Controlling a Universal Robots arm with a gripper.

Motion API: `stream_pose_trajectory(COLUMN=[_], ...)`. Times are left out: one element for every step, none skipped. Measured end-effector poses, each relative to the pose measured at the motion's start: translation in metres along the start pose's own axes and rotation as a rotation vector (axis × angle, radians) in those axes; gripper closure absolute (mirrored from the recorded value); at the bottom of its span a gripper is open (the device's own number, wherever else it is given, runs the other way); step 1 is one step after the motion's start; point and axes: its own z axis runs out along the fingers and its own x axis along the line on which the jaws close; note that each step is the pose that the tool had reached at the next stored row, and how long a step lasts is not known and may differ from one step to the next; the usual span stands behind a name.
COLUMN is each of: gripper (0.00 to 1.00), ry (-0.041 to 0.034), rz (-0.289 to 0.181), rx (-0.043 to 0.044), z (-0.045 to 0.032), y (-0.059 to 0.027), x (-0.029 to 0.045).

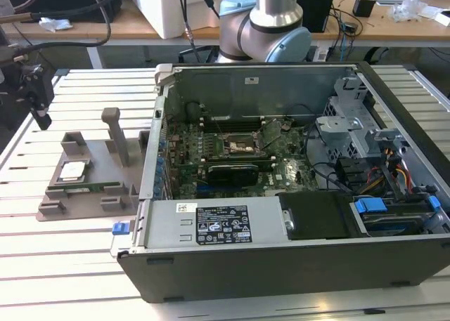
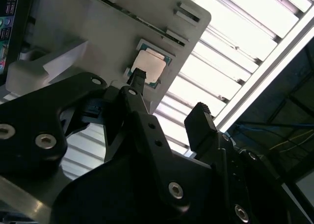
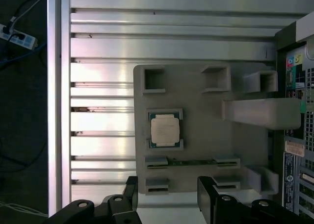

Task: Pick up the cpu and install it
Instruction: 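Pick up the cpu and move it towards the insertion slot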

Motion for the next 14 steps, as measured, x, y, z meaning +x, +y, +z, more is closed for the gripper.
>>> stream_pose_trajectory(gripper=[0.4,0.4,0.4,0.4,0.4,0.4,0.4,0.4,0.4,0.4,0.4,0.4,0.4,0.4], ry=[0.0,0.0,0.0,0.0,-0.0001,0.0,0.0,-0.0001,0.0,0.0,0.0,0.0,0.0,0.0], rz=[0.0,0.0,0.0,0.0,0.0,0.0,0.0,0.0,0.0,0.0,0.0,0.0,0.0,0.0], rx=[0.0,0.0001,0.0,0.0001,0.0,0.0,0.0,0.0,0.0001,0.0,0.0,0.0,0.0,0.0], z=[0.001,0.0024,0.0032,0.0042,0.0059,0.0068,0.0075,0.0086,0.0102,0.0123,0.0134,0.0143,0.0159,0.0176], y=[0.0,0.0001,0.0001,0.0001,0.0001,0.0002,0.0002,0.0002,0.0002,0.0003,0.0003,0.0003,0.0004,0.0004], x=[0.0,0.0001,0.0001,0.0001,0.0001,0.0002,0.0002,0.0002,0.0003,0.0003,0.0003,0.0004,0.0004,0.0005])
